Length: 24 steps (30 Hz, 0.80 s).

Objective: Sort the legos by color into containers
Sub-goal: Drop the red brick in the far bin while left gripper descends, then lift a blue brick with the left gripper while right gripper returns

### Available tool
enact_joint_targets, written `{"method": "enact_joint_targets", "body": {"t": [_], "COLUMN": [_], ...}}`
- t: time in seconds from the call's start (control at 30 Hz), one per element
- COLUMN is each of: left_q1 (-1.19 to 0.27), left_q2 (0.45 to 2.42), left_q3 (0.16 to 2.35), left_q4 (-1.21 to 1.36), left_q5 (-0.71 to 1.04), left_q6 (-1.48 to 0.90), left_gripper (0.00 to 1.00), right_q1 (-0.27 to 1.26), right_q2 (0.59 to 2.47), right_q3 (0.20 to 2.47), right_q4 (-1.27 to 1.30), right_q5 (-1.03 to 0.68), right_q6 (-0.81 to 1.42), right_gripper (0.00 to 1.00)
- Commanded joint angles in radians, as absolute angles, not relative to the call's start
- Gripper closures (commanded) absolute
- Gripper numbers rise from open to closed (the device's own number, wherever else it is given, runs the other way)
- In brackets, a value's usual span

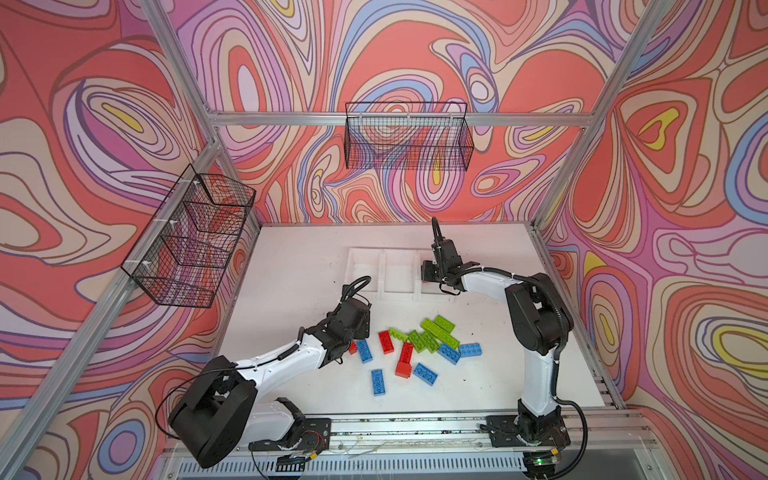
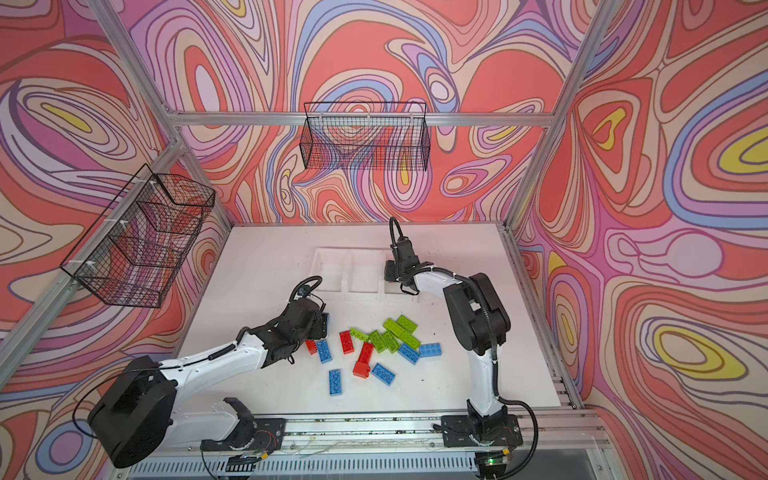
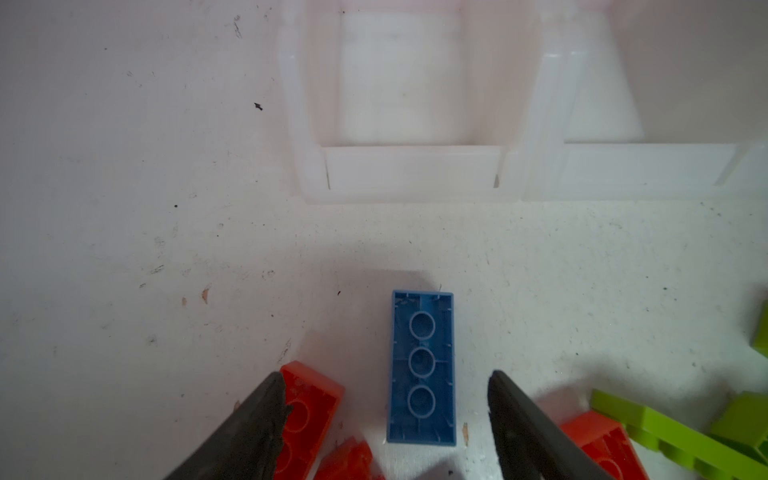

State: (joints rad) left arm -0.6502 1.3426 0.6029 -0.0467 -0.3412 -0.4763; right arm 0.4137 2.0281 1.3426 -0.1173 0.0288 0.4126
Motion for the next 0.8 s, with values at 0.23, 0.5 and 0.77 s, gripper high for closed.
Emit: {"method": "enact_joint_targets", "body": {"t": [0.23, 0.5, 0.77], "left_q1": [-0.658, -0.657, -0.643], "left_q2": [1.476, 1.562, 1.645], "left_q3": [0.708, 0.736, 0.783], "left_q4": [-0.037, -0.042, -0.057], "left_q5": [-0.316, -0.305, -0.281], "left_q6": [-0.475, -0.484, -0.507], "left_gripper": [0.20, 0.23, 0.30], "right_q1": [0.420, 0.420, 0.420], "right_q2": [1.814, 1.552, 1.411], "right_q3": [1.291, 1.127, 1.013], "right_q4": [-0.118, -0.175, -0.266], "right_q5": [0.079, 0.133, 0.189], "right_q6": [0.375, 0.321, 0.306], "right_gripper": [0.39, 0.40, 0.40]}}
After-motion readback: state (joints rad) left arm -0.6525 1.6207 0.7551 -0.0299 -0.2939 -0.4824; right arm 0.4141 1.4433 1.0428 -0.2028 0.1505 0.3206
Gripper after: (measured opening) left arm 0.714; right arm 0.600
